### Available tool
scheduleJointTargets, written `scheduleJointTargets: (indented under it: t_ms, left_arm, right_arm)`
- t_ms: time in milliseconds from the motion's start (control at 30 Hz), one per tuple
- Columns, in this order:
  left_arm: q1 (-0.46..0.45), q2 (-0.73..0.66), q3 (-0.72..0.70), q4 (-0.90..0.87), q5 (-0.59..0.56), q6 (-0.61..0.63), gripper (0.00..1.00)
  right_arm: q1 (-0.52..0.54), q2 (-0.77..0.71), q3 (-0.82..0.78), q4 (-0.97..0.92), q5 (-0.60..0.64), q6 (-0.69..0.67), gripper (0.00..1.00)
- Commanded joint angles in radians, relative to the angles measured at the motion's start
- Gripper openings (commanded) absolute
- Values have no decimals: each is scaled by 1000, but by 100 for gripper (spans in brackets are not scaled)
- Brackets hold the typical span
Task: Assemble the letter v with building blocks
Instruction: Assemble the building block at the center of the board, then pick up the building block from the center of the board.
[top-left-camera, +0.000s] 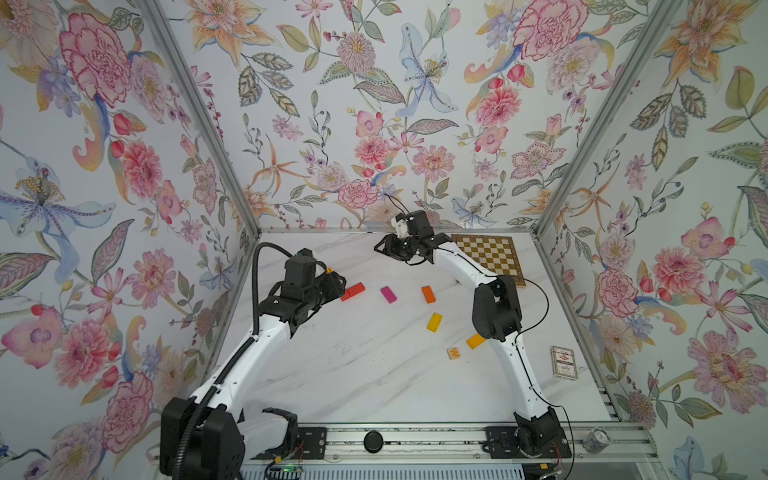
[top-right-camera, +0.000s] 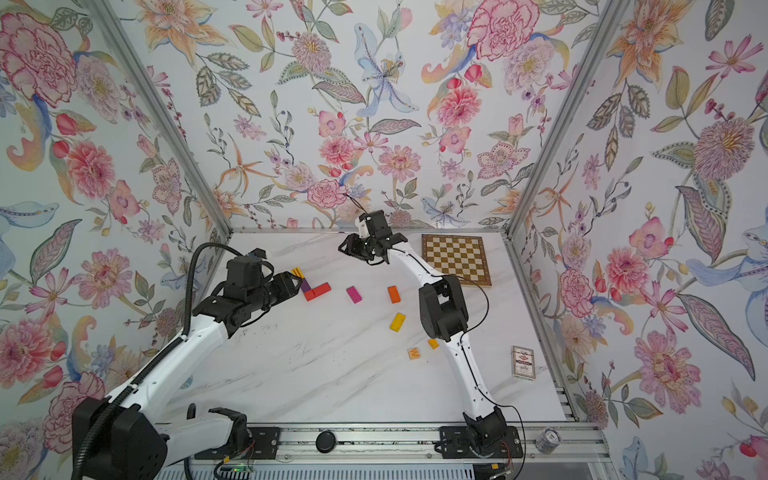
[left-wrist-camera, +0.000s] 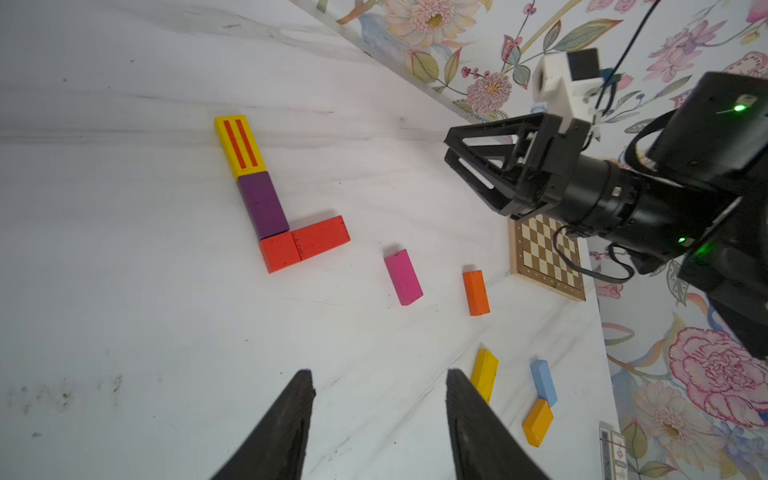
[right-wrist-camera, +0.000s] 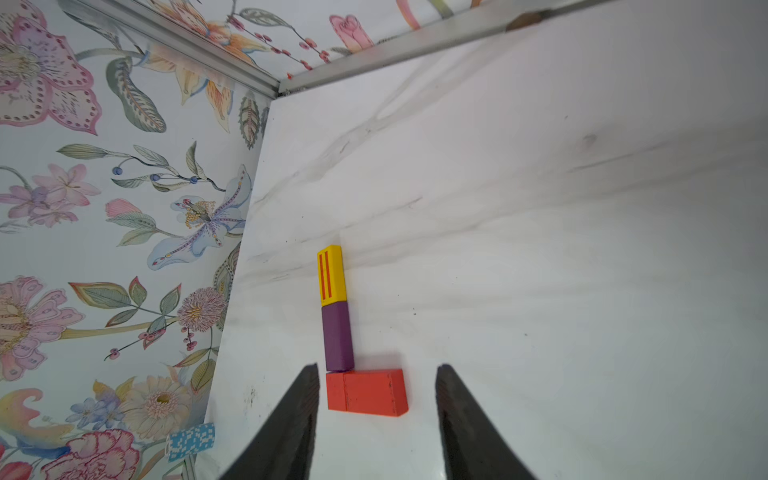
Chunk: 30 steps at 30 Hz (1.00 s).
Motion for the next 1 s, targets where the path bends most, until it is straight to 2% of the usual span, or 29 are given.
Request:
scheduleJointTargets:
  t_ms: [0, 100, 233, 367, 500, 633, 967]
  left_arm:
    - [-44, 82, 86, -28, 0, 24, 54]
    - [-85, 165, 144, -59, -41, 17, 54]
    - [-123, 292, 217, -91, -24, 2, 55]
    - [-158, 444, 327, -188, -72, 8, 57]
    - [-178, 556, 412, -236, -74, 12, 60]
    - [-203, 644, 479, -252, -86, -14, 61]
    - [-247, 820, 628, -271, -107, -61, 62]
  right_arm:
    - [-23, -167, -111, -4, 67, -89, 48]
    - [-37, -293, -257, 8, 121, -121, 48]
    - [-49, -461, -484, 65, 172, -134, 49]
    - [-60, -589, -673, 102, 208, -123, 49]
    - [-66, -696, -833, 136, 240, -101, 48]
    - [-78, -760, -942, 157, 253, -95, 48]
    - [-146, -852, -1097, 157, 251, -94, 47]
